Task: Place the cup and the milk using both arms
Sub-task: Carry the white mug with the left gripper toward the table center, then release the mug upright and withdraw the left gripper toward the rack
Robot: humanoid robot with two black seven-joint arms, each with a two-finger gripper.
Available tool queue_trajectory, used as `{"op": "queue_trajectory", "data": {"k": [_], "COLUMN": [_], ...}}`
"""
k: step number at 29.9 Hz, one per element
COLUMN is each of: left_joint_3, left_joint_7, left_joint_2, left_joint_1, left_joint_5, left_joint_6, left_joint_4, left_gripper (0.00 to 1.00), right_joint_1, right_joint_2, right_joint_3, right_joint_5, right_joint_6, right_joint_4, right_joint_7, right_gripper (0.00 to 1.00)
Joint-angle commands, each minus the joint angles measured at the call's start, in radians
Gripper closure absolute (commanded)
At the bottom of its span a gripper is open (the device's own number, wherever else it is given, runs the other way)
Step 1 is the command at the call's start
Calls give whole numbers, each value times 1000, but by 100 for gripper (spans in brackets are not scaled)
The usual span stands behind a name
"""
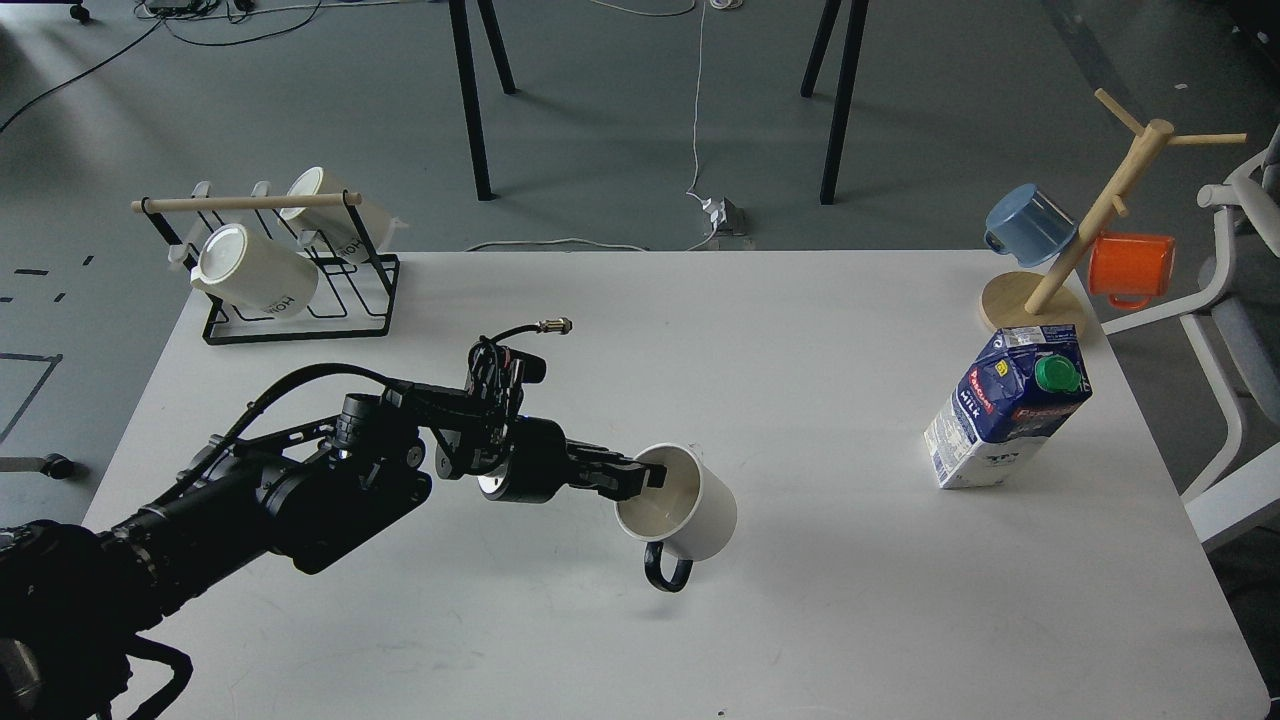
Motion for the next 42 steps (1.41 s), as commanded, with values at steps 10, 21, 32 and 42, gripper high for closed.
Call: {"op": "queue_trajectory", "data": {"k": [10,21,32,42], "left_joint_3": [0,-3,-17,-113], "left_joint_7": [0,0,0,0], "left_joint_2": [31,53,77,169], "left_joint_1": [-7,-11,-16,-20], "left_joint_5": [0,0,0,-362], "left_joint_6": [2,0,-5,-4], "left_joint_4": [0,0,0,-6], "left_gripper": [81,71,38,8], "right_joint_1": [-6,-8,-46,-167], "right_joint_2": [1,1,3,1], "right_joint_3": [-1,-1,10,-22], "right_joint_5": [2,8,34,297], "right_joint_6": [0,0,0,0], "right_joint_4": [0,0,8,216], "right_joint_7": [1,-2,-3,-179], "right_gripper": [0,0,0,0]}}
